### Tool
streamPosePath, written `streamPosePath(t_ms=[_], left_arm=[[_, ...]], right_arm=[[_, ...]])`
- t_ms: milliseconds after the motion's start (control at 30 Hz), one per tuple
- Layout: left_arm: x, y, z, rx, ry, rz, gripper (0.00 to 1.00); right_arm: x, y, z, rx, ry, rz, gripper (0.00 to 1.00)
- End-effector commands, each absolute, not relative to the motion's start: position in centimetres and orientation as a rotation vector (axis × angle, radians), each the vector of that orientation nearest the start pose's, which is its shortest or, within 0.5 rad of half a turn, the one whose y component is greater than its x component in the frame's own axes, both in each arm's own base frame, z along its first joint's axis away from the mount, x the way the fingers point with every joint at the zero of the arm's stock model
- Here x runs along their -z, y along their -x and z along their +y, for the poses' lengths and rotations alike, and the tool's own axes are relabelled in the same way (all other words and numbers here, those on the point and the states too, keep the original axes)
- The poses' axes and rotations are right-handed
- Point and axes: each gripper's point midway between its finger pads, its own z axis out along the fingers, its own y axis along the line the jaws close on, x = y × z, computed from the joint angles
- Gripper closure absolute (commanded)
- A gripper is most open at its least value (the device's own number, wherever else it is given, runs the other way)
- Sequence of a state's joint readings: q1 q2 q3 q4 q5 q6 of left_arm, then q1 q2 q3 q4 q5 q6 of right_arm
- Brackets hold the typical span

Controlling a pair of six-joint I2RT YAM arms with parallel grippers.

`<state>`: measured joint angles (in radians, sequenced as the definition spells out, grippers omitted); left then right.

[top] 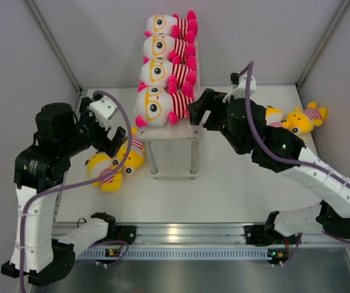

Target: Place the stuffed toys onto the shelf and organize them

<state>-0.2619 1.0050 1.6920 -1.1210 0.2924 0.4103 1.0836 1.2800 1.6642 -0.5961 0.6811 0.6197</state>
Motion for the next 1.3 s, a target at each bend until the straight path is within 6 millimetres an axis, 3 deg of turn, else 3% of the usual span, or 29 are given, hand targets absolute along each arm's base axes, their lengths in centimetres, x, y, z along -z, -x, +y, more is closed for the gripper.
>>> streamPosePath(t_ms=[0, 33, 100, 133, 200, 233, 300, 333, 400, 433, 467, 500, 533, 600, 633, 667, 700, 733, 833, 933, 1067, 1267], left_arm=[[-41.4, -22.4, -9.2, 0.167, -0.795, 1.759, 0.06], [-41.3, -22.5, -9.1, 0.163, -0.784, 1.767, 0.06], [-41.1, -22.7, -8.6, 0.137, -0.762, 1.78, 0.05], [-40.9, -22.6, -8.4, 0.128, -0.745, 1.79, 0.05], [-40.3, -22.8, -7.7, 0.095, -0.723, 1.815, 0.05], [-40.2, -22.5, -7.4, 0.079, -0.71, 1.816, 0.05], [-39.5, -22.7, -6.4, 0.027, -0.681, 1.847, 0.05], [-39.5, -22.4, -5.9, 0.004, -0.669, 1.846, 0.04], [-39.0, -22.3, -4.9, -0.052, -0.642, 1.869, 0.04], [-38.9, -22.1, -4.5, -0.069, -0.636, 1.874, 0.03], [-38.8, -22.0, -4.5, -0.071, -0.64, 1.875, 0.03], [-38.5, -22.0, -3.6, -0.115, -0.617, 1.892, 0.03], [-38.4, -21.9, -3.4, -0.124, -0.611, 1.895, 0.02], [-37.4, -21.9, -2.8, -0.146, -0.594, 1.929, 0.02], [-37.0, -21.9, -2.4, -0.168, -0.59, 1.943, 0.02], [-36.6, -21.9, -2.0, -0.182, -0.583, 1.96, 0.02], [-35.5, -21.9, -1.5, -0.202, -0.573, 1.997, 0.02], [-35.0, -21.9, -0.9, -0.236, -0.558, 2.017, 0.02], [-31.9, -21.9, 0.5, -0.292, -0.536, 2.119, 0.02], [-28.1, -22.1, 0.9, -0.282, -0.527, 2.234, 0.01], [-23.5, -22.7, 1.1, -0.239, -0.512, 2.355, 0.02], [-20.0, -24.7, 3.4, -0.219, -0.323, 2.451, 0.02]], right_arm=[[-49.0, -23.9, 24.4, -0.662, -0.092, 1.645, 0.22], [-50.8, -23.7, 23.3, -0.64, -0.068, 1.619, 0.21], [-50.8, -24.8, 23.5, -0.6, -0.01, 1.661, 0.19], [-51.3, -26.1, 21.0, -0.553, -0.033, 1.688, 0.17], [-50.0, -28.6, 21.0, -0.59, 0.008, 1.753, 0.17], [-49.4, -31.5, 17.5, -0.499, -0.086, 1.755, 0.17], [-48.5, -33.6, 15.3, -0.424, -0.127, 1.764, 0.17], [-47.6, -35.1, 12.8, -0.37, -0.187, 1.776, 0.17], [-47.1, -36.8, 11.3, -0.411, -0.223, 1.764, 0.17], [-44.4, -38.6, 7.8, -0.368, -0.342, 1.79, 0.17], [-44.3, -39.1, 5.9, -0.358, -0.403, 1.752, 0.17], [-40.2, -40.0, 4.2, -0.316, -0.476, 1.811, 0.17], [-39.1, -39.8, 0.8, -0.283, -0.603, 1.777, 0.17], [-36.2, -40.3, -2.8, -0.255, -0.73, 1.732, 0.17], [-31.1, -39.7, -5.2, -0.222, -0.851, 1.774, 0.17], [-29.0, -39.6, -6.1, -0.229, -0.892, 1.782, 0.18], [-25.5, -39.3, -7.0, -0.213, -0.942, 1.814, 0.18], [-23.5, -39.1, -8.8, -0.187, -1.011, 1.817, 0.18], [-18.6, -39.3, -10.7, -0.155, -1.065, 1.887, 0.18], [-15.6, -40.2, -11.3, -0.147, -1.074, 1.946, 0.17], [-13.4, -42.2, -10.9, -0.231, -1.056, 1.963, 0.17], [-8.5, -43.1, -10.9, -0.257, -1.152, 2.016, 0.19]])
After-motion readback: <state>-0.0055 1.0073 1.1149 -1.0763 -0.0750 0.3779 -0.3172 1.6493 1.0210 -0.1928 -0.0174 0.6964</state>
